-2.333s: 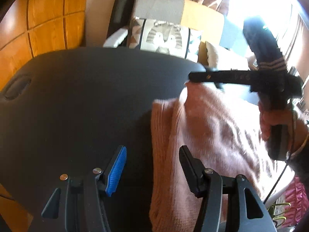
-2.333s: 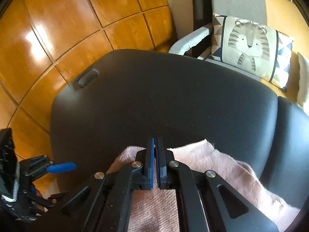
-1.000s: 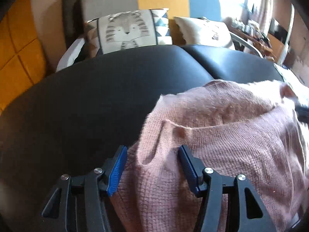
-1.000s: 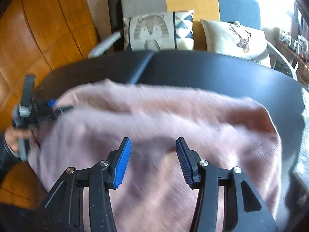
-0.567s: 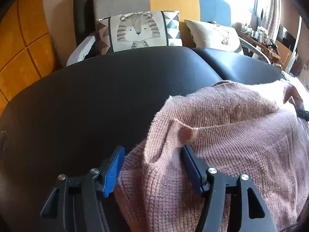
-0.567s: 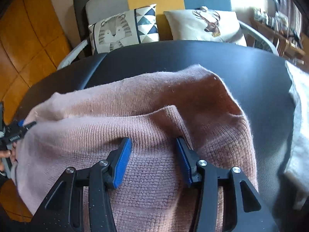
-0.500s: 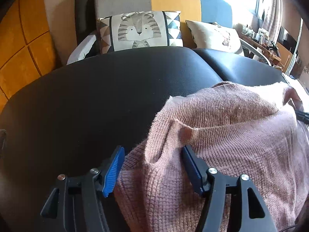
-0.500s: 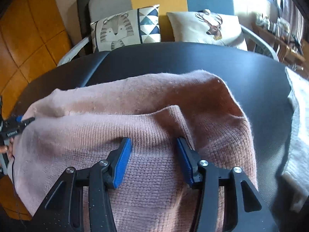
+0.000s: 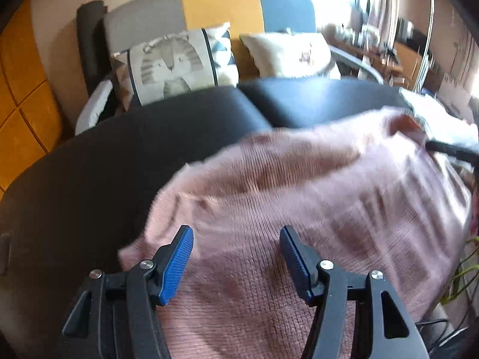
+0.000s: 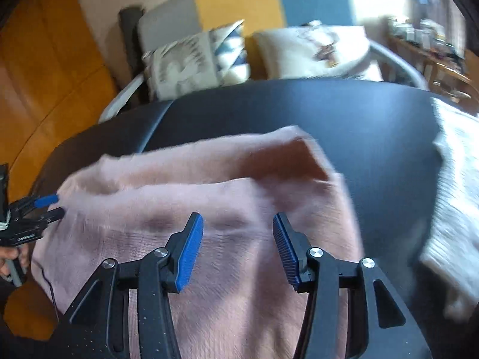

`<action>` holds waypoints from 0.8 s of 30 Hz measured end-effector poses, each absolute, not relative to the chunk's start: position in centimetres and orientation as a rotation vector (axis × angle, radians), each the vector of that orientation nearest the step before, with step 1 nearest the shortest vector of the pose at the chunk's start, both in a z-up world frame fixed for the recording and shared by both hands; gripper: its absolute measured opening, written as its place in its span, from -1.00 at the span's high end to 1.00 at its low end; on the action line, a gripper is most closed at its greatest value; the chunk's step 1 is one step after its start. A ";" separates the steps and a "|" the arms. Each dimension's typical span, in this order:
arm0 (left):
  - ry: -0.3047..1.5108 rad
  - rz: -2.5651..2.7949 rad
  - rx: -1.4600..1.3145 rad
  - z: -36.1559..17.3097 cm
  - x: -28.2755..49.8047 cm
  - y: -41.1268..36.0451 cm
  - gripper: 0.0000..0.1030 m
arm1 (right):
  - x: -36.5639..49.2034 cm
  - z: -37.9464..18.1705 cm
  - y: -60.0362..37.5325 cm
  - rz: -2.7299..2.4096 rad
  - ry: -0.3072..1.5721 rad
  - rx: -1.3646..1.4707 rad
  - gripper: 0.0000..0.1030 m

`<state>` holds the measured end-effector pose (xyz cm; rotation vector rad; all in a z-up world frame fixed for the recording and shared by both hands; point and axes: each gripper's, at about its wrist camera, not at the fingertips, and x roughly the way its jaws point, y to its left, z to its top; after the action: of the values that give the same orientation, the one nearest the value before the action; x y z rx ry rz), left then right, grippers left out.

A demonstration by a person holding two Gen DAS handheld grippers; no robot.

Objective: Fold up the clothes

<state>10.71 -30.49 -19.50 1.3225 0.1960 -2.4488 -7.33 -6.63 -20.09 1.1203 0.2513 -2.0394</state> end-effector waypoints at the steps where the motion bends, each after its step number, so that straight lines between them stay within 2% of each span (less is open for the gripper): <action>1: 0.226 -2.451 1.312 -19.8 10.9 -30.9 -0.23 | -7.5 -20.5 -7.2 -2.017 0.273 1.130 -0.01; 3: 0.292 -2.447 1.286 -20.2 11.5 -31.8 -0.23 | -8.9 -21.7 -8.4 -2.022 0.334 1.172 -0.01; 6: 0.342 -2.423 1.258 -20.4 12.5 -33.0 -0.24 | -11.2 -22.2 -8.2 -2.092 0.303 1.197 -0.01; 8: 0.338 -2.423 1.242 -20.6 12.9 -33.3 -0.24 | -12.2 -22.6 -7.7 -2.129 0.289 1.214 0.00; 14: 0.307 -2.435 1.194 -21.2 13.3 -33.1 -0.26 | -10.9 -22.5 -8.4 -2.179 0.402 1.128 -0.01; 18: 0.314 -2.429 1.199 -20.6 13.1 -33.1 -0.25 | -11.1 -21.1 -7.9 -2.153 0.345 1.162 -0.01; 24: 0.251 -2.464 1.175 -18.4 14.7 -29.8 -0.22 | -6.8 -16.6 -4.2 -2.144 0.246 1.004 -0.02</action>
<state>14.72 -29.83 -18.36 1.1746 0.2508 -2.4644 -6.83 -4.24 -16.62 1.0040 0.2461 -2.1444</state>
